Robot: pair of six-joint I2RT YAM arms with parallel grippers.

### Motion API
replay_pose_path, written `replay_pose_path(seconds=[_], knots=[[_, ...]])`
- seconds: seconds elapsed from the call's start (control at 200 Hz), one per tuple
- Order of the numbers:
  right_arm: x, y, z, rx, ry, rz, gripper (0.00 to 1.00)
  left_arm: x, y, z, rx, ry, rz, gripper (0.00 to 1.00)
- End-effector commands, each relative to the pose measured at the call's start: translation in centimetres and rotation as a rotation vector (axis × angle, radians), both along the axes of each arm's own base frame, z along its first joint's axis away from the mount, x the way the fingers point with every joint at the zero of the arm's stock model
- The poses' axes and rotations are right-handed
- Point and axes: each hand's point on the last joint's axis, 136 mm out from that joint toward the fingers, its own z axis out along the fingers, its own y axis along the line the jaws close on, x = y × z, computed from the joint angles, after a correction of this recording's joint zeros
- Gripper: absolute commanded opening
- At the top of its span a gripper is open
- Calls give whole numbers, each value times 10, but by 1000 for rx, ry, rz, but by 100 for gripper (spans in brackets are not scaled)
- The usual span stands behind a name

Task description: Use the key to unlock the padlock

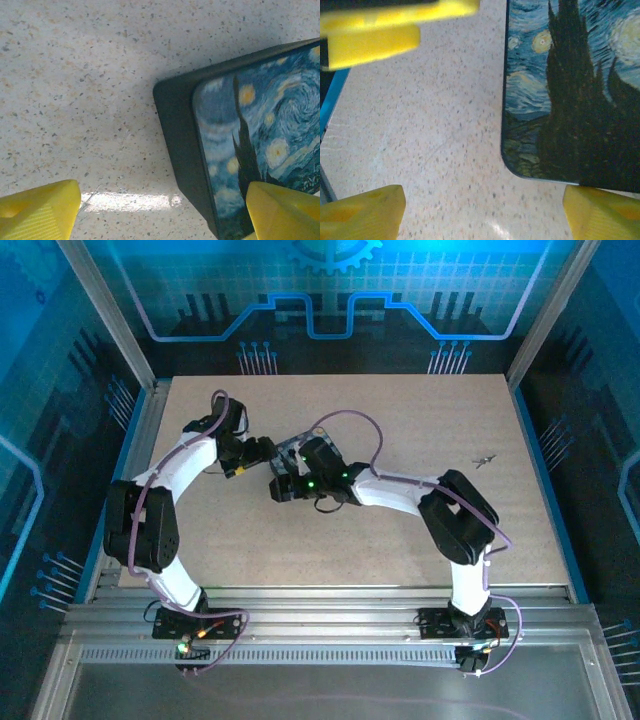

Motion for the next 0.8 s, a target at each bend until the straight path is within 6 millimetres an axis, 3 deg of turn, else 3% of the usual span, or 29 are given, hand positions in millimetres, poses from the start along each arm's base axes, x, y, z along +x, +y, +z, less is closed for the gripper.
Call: replay_pose_path(seconds=[0.0, 0.17, 0.33, 0.605, 0.795], knots=[[15, 8, 6, 26, -27, 15, 84, -7, 2, 7, -28, 1, 53, 87], [0, 0, 38, 63, -97, 113, 87, -15, -23, 1, -116, 33, -38, 86], [-16, -41, 44, -11, -107, 119, 87, -14, -43, -3, -159, 32, -73, 85], [-11, -160, 39, -85, -52, -120, 85, 4, -69, -14, -197, 25, -58, 77], [2, -270, 41, -106, 3, -381, 77, 20, -86, -17, -223, 9, -83, 73]])
